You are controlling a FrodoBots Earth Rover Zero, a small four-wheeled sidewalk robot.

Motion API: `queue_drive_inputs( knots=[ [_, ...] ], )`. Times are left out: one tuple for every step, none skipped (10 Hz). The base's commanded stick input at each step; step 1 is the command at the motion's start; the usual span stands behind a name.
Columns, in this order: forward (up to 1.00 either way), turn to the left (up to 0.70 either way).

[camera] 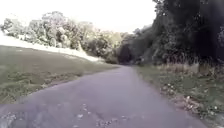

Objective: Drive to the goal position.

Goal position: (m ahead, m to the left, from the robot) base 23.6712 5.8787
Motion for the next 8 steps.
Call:
queue_drive_inputs(
  knots=[
    [1.0,-0.27],
    [1.0,-0.27],
    [1.0,-0.27],
    [1.0,-0.27],
    [1.0,-0.27],
    [1.0,0.0],
    [1.0,0.0],
    [1.0,0.0]
  ],
)
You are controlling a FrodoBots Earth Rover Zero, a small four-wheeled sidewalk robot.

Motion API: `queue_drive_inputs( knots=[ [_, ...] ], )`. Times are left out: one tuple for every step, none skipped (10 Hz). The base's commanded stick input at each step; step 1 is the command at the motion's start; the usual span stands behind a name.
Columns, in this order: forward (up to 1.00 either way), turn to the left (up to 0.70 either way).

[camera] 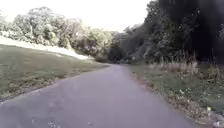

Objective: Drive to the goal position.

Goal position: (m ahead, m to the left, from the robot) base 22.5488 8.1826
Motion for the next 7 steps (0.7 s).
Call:
queue_drive_inputs(
  knots=[
    [1.0,0.0],
    [1.0,0.0],
    [1.0,0.0],
    [1.0,0.0],
    [1.0,0.0],
    [1.0,0.0],
    [1.0,0.0]
  ],
)
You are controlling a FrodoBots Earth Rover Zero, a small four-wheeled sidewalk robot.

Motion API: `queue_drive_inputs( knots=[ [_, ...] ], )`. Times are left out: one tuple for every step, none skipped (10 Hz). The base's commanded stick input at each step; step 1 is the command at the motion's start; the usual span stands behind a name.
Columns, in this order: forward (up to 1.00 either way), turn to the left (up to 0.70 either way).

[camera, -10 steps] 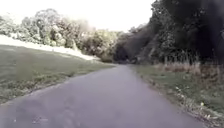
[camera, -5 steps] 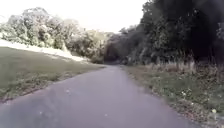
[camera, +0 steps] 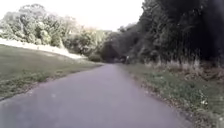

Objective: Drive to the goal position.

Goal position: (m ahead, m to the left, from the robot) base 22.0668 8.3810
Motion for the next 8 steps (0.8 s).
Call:
queue_drive_inputs(
  knots=[
    [1.0,0.0],
    [1.0,0.0],
    [1.0,0.0],
    [1.0,0.0],
    [1.0,0.0],
    [1.0,0.0],
    [1.0,0.0],
    [1.0,0.0]
  ],
)
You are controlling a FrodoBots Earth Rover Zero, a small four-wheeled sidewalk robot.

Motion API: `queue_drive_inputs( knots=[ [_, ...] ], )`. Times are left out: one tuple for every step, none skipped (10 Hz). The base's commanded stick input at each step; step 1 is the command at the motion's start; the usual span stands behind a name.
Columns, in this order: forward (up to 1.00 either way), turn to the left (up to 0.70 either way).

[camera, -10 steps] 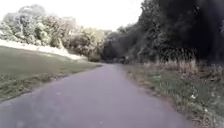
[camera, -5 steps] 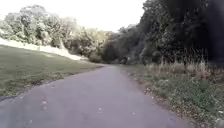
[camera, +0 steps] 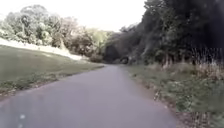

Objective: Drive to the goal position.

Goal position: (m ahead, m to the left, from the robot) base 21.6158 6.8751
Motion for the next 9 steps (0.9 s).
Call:
queue_drive_inputs(
  knots=[
    [1.0,0.0],
    [1.0,0.0],
    [1.0,0.0],
    [1.0,0.0],
    [1.0,0.0],
    [1.0,0.0],
    [1.0,-0.11],
    [1.0,-0.22],
    [1.0,-0.27]
  ],
)
